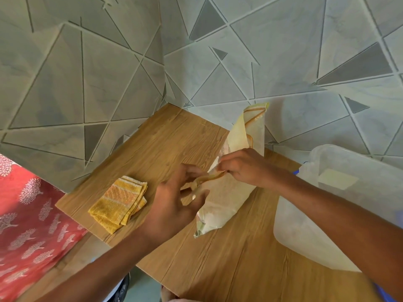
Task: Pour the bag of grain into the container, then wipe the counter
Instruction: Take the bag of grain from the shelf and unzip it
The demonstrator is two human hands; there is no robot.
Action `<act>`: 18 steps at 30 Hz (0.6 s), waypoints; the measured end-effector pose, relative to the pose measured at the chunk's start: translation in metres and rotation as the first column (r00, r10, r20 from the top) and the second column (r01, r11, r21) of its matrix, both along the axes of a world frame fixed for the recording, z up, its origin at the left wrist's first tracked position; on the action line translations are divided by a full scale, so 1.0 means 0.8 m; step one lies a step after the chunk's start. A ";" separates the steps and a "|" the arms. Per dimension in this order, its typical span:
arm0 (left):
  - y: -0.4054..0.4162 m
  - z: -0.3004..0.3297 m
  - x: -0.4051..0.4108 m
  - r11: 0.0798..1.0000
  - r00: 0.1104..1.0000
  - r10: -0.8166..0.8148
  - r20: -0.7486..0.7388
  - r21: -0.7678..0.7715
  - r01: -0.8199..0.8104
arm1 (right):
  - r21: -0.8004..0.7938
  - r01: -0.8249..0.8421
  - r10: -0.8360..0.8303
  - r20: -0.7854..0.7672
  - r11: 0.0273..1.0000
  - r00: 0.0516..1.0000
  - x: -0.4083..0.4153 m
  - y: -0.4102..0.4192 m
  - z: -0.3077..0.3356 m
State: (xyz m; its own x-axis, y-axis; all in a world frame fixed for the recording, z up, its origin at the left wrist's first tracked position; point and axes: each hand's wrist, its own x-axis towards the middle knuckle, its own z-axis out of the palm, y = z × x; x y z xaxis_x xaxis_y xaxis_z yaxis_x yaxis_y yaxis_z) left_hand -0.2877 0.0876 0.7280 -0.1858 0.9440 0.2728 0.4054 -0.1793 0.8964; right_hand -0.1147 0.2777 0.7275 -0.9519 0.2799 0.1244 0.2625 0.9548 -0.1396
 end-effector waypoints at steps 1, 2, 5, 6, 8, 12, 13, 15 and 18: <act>0.002 -0.004 -0.004 0.999 0.994 -0.017 0.111 -0.039 0.021 | -0.005 0.033 -0.033 -0.024 0.999 0.999 0.002 0.004 0.000; 0.003 -0.012 -0.009 0.996 0.981 -0.018 0.194 -0.081 0.034 | -0.010 0.065 -0.065 -0.043 0.998 0.997 0.003 0.007 0.000; 0.005 -0.064 -0.024 0.956 0.973 -0.009 0.230 -0.284 0.076 | -0.014 0.128 -0.128 -0.036 0.992 0.991 -0.003 0.014 0.004; 0.006 -0.085 -0.028 0.920 0.980 -0.021 0.196 -0.380 0.096 | -0.015 0.137 -0.138 -0.024 0.990 0.990 -0.006 0.016 0.005; 0.005 -0.124 -0.029 0.827 0.989 -0.078 0.122 -0.546 0.133 | -0.024 0.150 -0.150 -0.009 0.988 0.989 -0.012 0.020 0.011; 0.008 -0.167 -0.023 0.732 0.981 -0.132 0.140 -0.653 0.192 | -0.017 0.174 -0.175 -0.079 0.985 0.981 -0.020 0.033 0.034; 0.010 -0.171 -0.025 0.761 0.986 -0.091 0.138 -0.629 0.159 | -0.015 0.187 -0.188 -0.108 0.982 0.976 -0.023 0.036 0.042; 0.014 -0.172 -0.033 0.820 0.988 0.031 0.149 -0.570 0.060 | -0.022 0.209 -0.209 -0.188 0.978 0.960 -0.027 0.043 0.059; 0.021 -0.149 -0.052 0.884 0.955 0.160 0.250 -0.466 -0.026 | -0.023 0.239 -0.234 -0.300 0.971 0.925 -0.038 0.055 0.083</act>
